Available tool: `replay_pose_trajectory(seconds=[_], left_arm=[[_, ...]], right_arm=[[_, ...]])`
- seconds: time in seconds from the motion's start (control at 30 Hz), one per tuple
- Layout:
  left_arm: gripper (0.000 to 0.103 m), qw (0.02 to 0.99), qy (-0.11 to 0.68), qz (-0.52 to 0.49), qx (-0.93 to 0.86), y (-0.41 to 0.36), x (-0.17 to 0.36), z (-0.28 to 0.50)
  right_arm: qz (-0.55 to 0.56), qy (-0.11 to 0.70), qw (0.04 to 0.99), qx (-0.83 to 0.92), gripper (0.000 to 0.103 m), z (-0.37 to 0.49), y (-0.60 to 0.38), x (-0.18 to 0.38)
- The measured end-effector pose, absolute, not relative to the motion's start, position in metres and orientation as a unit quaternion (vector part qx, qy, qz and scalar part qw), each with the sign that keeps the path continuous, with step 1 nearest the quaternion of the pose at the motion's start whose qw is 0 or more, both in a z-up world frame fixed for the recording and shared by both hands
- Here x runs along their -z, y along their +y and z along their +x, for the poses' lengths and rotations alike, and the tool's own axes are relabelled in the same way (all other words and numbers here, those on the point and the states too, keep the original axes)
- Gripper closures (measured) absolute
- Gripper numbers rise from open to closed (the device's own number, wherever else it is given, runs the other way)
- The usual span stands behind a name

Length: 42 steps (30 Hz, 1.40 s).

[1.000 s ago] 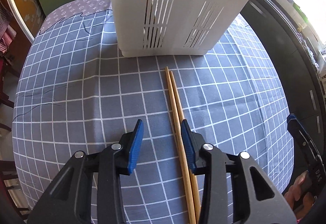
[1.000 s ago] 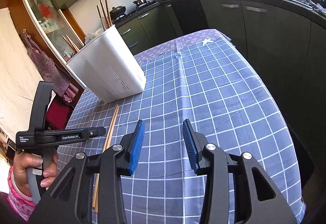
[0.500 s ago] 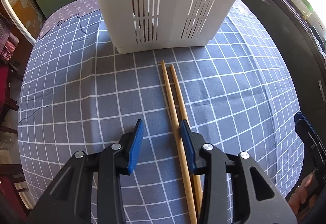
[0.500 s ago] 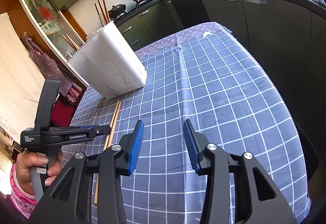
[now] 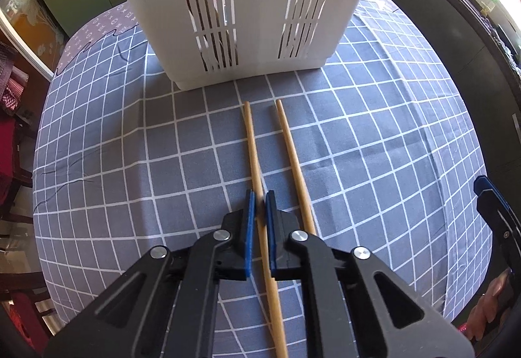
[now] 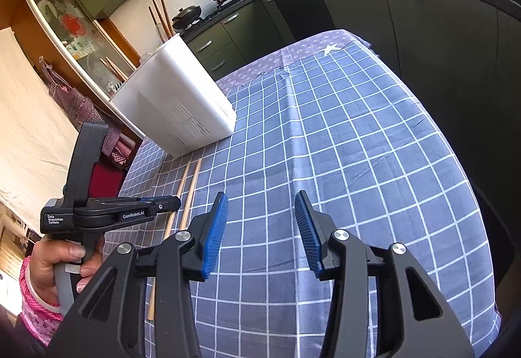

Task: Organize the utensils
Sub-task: 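Grasp a wooden chopstick from the table with the left gripper and lift it upright, then grasp the last chopstick with the right gripper and lift it upright while the left gripper holds its chopstick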

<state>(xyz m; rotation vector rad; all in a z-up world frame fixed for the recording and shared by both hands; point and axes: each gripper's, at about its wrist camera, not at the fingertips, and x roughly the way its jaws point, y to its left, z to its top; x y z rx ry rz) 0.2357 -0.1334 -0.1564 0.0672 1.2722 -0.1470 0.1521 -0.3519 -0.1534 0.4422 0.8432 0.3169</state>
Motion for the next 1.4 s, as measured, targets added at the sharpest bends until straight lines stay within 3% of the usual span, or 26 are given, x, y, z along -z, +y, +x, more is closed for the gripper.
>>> replay_pose_trajectory(seconds=[0.73, 1.23, 1.4], left_arm=[[0.097, 0.906, 0.416, -0.040, 0.074, -0.031, 0.048, 0.160], [0.097, 0.930, 0.356, -0.021, 0.085, -0.029, 0.030, 0.121], [0.097, 0.933, 0.350, -0.013, 0.085, -0.029, 0.026, 0.115]], right_arm=[[0.174, 0.432, 0.870, -0.162, 0.054, 0.158, -0.320, 0.155], [-0.003, 0.498, 0.846, -0.190, 0.051, 0.229, -0.203, 0.159], [-0.040, 0.527, 0.830, -0.179, 0.058, 0.248, -0.178, 0.178]])
